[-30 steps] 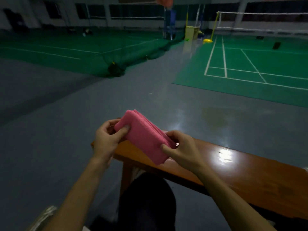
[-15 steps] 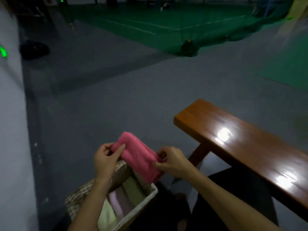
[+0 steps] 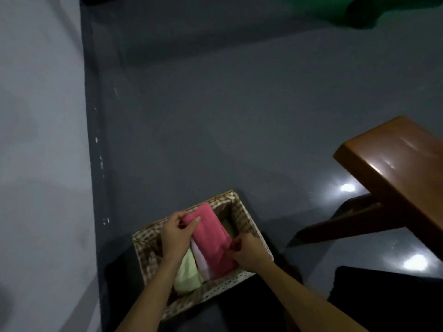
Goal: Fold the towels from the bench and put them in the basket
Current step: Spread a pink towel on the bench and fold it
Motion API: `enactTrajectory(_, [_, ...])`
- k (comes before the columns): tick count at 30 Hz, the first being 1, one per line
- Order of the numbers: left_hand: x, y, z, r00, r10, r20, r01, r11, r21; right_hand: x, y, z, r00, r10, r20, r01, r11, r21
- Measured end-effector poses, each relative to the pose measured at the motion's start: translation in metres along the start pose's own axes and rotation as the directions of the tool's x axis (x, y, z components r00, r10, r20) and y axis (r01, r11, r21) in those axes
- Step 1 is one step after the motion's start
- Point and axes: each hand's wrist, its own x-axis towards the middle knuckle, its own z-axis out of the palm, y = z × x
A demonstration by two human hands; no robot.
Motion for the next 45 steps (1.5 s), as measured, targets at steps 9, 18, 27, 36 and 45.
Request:
enactTrajectory(9, [0.032,-0.085,0.085,0.982,-0.123,0.140,0.102,0.984,0.147,0.080,0.058,0.045,0.976,0.199,0.087,-0.202,0.979,0.025])
enactTrajectory(18, [0.062,-0.151,0.152,0.876,-0.447,0.179,0.428,0.894,0.134,0.134,0.101,0.092,0.884,0.408,0.230,-0.442,0.889,0.123])
enactTrajectory(27, [0.070,-0.172,0.172,0.888,-0.454,0.075,0.434,0.880,0.193,0.159,0.123,0.105,0.902,0.413,0.129,-0.430,0.887,0.168])
enactTrajectory(36, [0.036,-0.157,0.132,0.928,-0.315,0.201,0.290,0.946,0.146,0.113,0.096,0.073,0.979,0.170,0.112,-0.186,0.970,0.156])
enactTrajectory(45, [-0.032,-0.023,0.098,0.970,-0.024,0.241,0.037,0.998,-0.048,0.016,0.045,-0.022,1.000,-0.013,-0.009,0.014,0.980,0.198])
